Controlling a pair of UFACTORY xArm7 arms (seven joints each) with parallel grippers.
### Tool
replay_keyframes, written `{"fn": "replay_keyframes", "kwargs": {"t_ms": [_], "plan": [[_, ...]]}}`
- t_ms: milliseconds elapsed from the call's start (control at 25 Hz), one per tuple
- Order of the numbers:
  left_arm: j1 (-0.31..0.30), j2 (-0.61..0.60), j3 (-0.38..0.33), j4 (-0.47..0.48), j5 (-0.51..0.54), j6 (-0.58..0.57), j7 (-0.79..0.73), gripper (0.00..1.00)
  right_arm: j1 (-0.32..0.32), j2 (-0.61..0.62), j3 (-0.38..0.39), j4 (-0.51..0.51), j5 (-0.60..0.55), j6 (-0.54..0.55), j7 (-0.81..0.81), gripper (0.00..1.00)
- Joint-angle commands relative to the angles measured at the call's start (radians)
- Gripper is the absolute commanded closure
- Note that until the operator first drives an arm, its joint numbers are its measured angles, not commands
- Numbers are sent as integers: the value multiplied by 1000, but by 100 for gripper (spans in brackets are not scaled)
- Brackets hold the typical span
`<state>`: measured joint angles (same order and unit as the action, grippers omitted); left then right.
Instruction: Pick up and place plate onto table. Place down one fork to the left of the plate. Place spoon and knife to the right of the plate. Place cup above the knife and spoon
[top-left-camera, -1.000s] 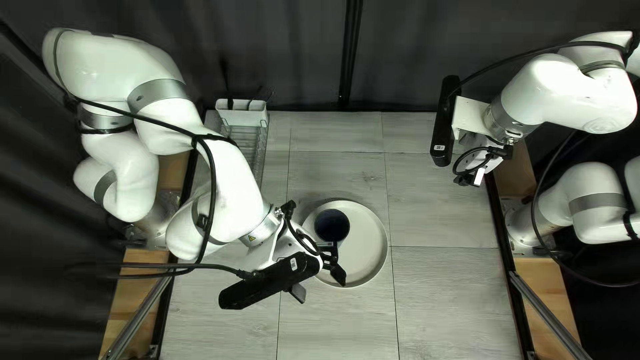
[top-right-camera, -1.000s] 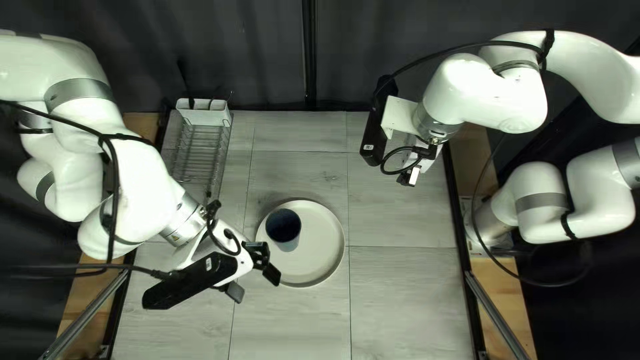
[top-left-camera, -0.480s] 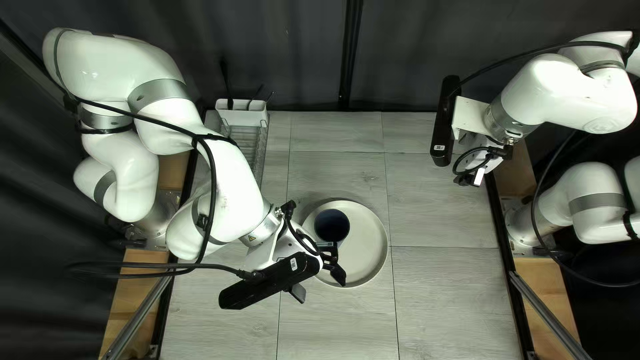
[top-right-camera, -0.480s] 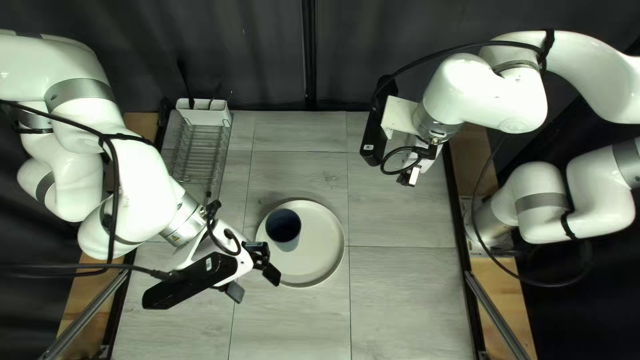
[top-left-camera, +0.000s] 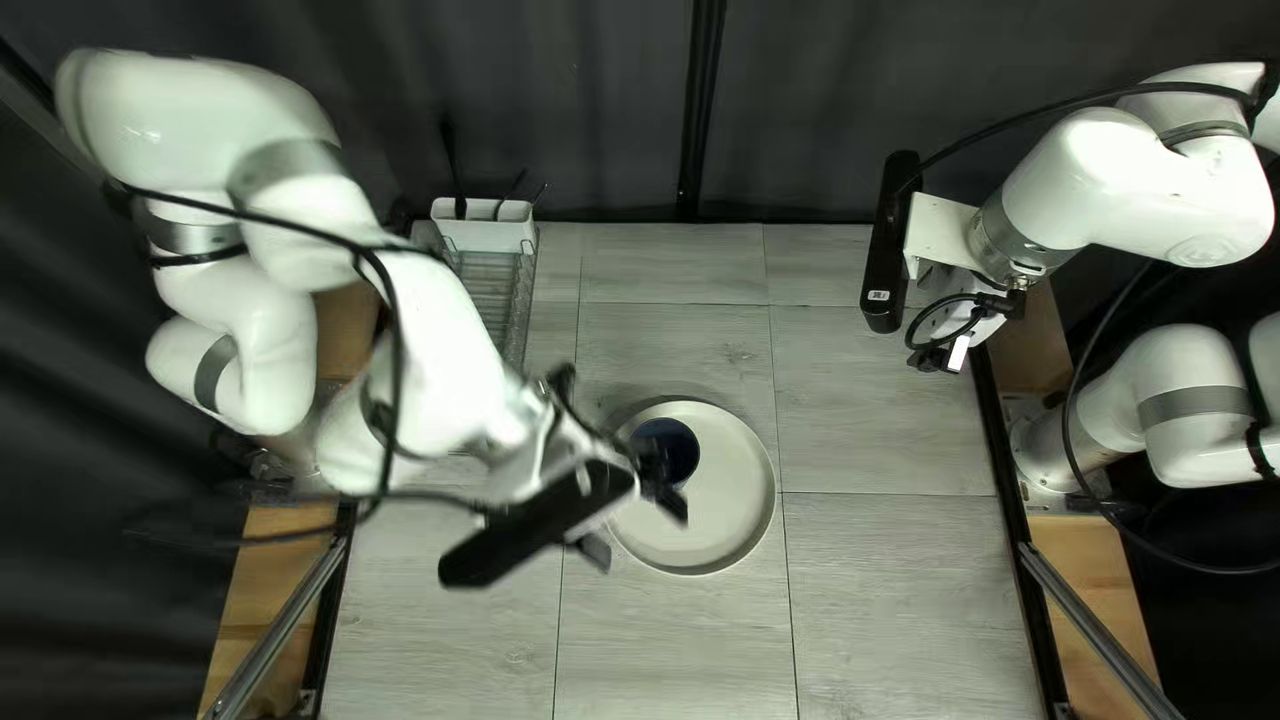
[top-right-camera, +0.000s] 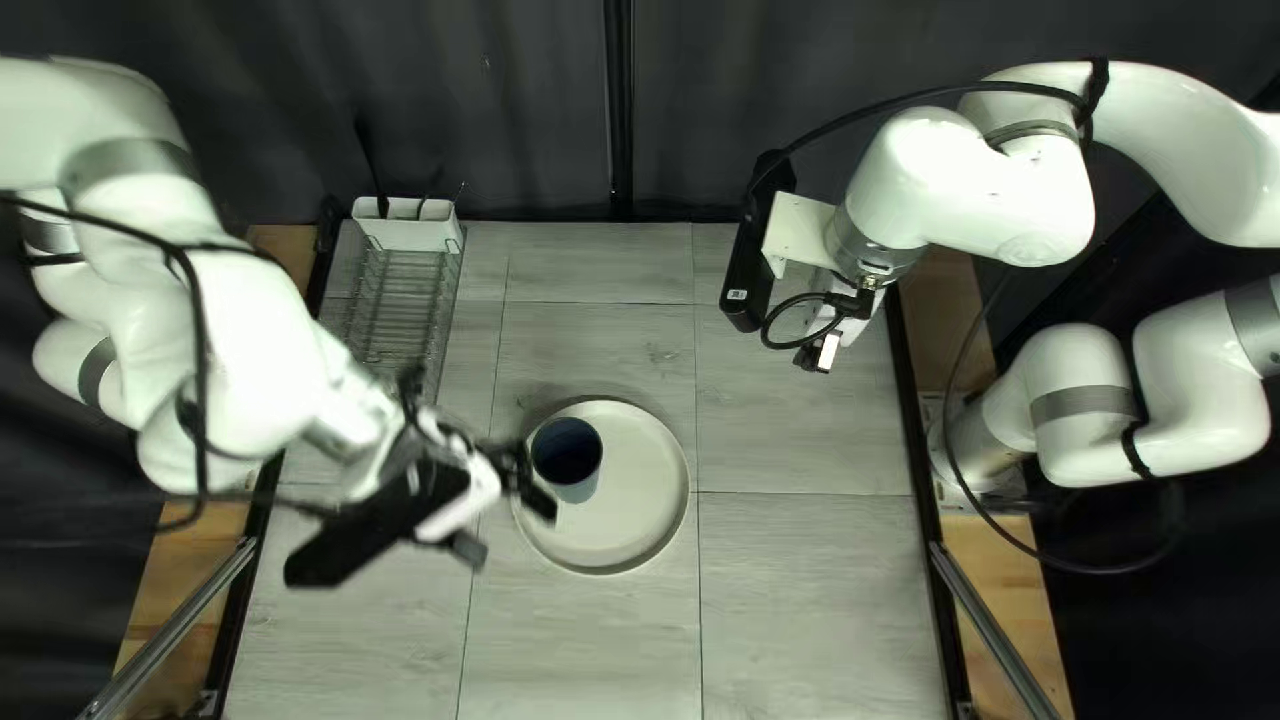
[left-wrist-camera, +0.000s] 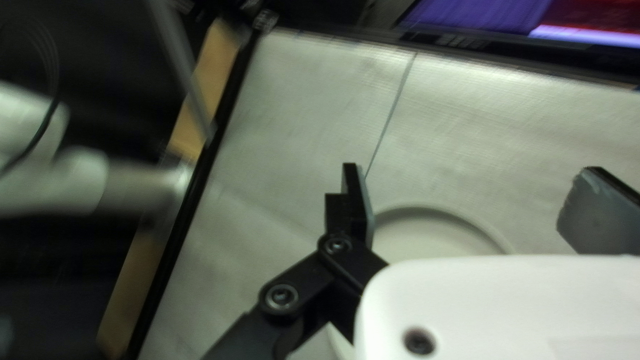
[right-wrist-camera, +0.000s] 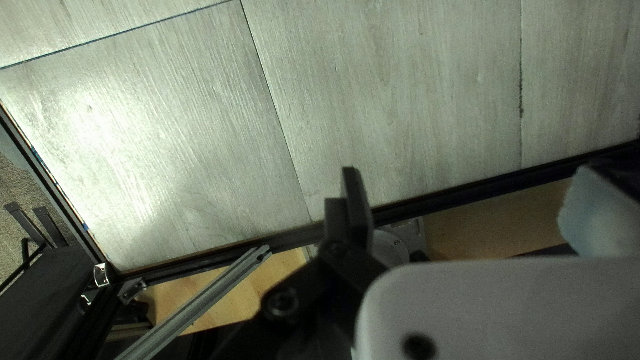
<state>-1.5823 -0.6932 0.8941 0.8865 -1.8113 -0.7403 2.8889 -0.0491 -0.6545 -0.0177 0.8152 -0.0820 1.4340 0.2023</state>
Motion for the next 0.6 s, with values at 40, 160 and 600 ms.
{"fn": "replay_keyframes", "kwargs": {"t_ms": [40, 160, 600], "plan": [[125, -92, -61, -86, 87, 10, -4, 0, 0, 0, 0, 0, 0, 0, 0, 0], [191, -167, -80, -151, 189, 62, 10, 0, 0, 0, 0, 0, 0, 0, 0, 0], [156, -234, 1, -188, 488, 250, 51, 0, 0, 0, 0, 0, 0, 0, 0, 0]]}}
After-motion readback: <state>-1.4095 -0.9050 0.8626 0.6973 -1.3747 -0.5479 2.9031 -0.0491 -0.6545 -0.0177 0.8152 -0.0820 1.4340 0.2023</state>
